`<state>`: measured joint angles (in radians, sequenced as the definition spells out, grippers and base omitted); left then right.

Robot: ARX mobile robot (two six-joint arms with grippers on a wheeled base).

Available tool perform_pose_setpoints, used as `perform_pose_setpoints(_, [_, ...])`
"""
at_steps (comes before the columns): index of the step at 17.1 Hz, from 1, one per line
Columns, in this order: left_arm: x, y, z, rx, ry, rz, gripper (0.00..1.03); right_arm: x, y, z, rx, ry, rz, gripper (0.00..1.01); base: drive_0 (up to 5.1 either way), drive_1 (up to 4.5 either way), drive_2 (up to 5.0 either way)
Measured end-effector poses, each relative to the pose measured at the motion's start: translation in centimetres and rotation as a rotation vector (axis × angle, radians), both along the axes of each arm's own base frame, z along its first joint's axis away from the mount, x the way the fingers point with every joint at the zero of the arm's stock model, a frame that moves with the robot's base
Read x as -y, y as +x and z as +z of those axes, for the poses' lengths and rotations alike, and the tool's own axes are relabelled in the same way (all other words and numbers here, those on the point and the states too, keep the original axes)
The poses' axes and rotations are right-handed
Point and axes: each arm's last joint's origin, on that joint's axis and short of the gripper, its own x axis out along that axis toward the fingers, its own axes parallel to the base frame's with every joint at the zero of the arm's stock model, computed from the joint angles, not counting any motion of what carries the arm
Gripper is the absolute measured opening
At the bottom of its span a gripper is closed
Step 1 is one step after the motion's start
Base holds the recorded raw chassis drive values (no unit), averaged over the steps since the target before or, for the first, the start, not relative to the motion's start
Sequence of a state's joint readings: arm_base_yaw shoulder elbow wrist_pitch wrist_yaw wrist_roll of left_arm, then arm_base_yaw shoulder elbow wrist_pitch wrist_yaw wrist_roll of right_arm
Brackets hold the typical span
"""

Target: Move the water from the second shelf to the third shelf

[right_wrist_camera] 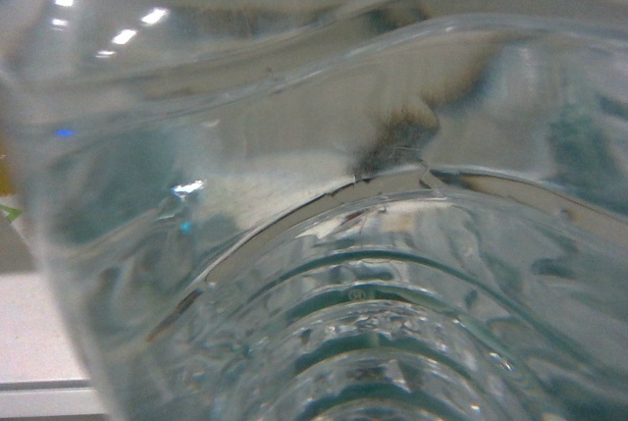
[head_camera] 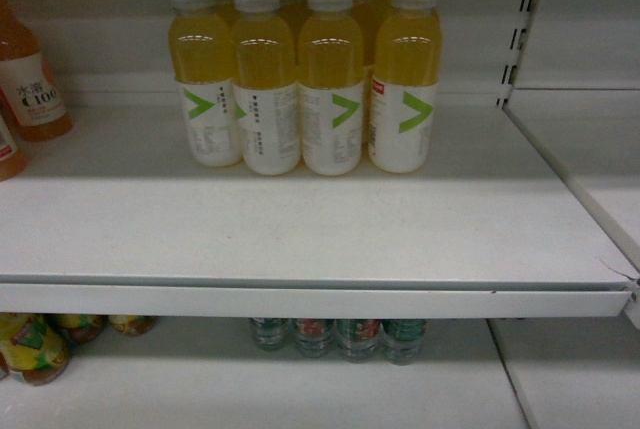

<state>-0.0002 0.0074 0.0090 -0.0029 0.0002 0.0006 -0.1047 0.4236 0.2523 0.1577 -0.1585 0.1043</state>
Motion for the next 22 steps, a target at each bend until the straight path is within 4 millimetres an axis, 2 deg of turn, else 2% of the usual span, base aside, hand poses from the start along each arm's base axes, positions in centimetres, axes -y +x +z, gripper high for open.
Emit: perform_pose_setpoints(22, [0.00, 0.00, 0.01, 0.001, 0.000, 0.001, 0.98, -0.01, 0.00, 0.00, 0.001, 0.000, 0.003, 0.41, -4.9, 2.48, 2.5])
